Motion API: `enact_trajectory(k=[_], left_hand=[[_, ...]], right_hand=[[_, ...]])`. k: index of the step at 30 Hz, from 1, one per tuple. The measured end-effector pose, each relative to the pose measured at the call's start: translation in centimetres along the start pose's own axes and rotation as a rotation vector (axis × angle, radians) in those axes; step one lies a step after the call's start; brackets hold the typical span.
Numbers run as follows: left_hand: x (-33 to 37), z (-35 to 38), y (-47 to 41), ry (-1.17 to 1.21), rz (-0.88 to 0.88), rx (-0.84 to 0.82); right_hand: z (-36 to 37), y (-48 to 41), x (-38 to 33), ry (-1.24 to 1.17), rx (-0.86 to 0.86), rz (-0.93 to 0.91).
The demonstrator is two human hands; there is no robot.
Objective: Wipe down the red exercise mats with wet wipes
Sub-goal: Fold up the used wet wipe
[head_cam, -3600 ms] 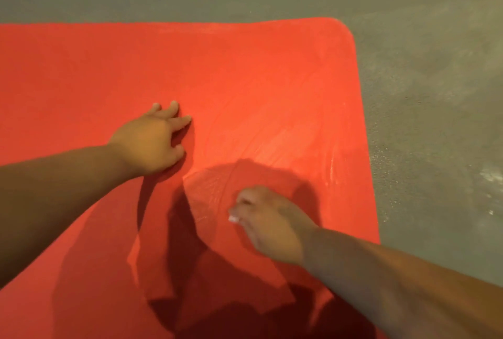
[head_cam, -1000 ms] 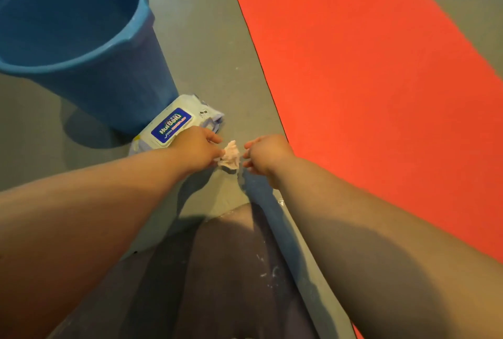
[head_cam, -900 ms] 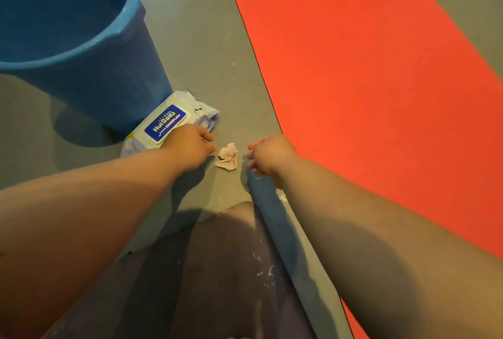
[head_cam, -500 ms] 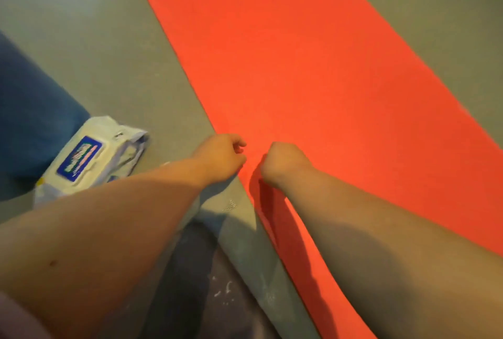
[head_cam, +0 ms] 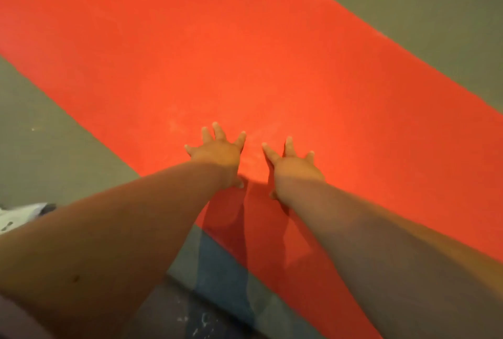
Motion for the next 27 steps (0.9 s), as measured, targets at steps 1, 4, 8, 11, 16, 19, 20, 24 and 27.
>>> enact_trajectory(k=[1,4,8,11,16,19,20,24,27], left_hand=[[0.6,-0.6,-0.5,0.008,0.009,0.02],[1.7,-1.8,-2.0,0.019,0.023,-0.027],[1.7,-2.0,-2.6,0.02,0.008,-0.067],[1.5,-2.1,-2.4,0.049,0.023,-0.057],[1.5,-2.8,-2.4,-0.02,-0.009,-0.057],[1.7,-2.9,-3.0,-0.037,-0.008,-0.048],[1.7,-2.9,-3.0,-0.047,-0.009,-0.04],[1.6,-3.2,-2.3,-0.124,-0.024,0.003],[3.7,-3.9,-1.9,-0.127,0.139,0.301]], right_hand=[[-0.2,0.0,1.1,-0.064,0.026,0.032],[-0.4,0.1,3.1,-0.137,0.07,0.059],[-0.4,-0.1,3.6,-0.159,0.084,-0.033],[-0.7,-0.5,3.7,-0.159,0.056,-0.042],[-0.8,-1.3,3.6,-0.197,0.006,-0.037],[-0.6,-2.2,3.6,-0.236,0.005,-0.042],[-0.7,-2.5,3.5,-0.271,-0.002,-0.036],[-0.7,-2.1,3.0,-0.239,0.012,-0.07],[-0.4,-0.5,4.8,-0.102,0.296,-0.208]])
Point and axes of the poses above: each hand's wrist, its own y-axis away from the middle knuckle, its own z-axis out of the palm, x = y × z, the point moved 1 cm from there along -y, towards the middle knuckle, and after that the axes turned 15 degrees about -y, right-handed, at the moved point
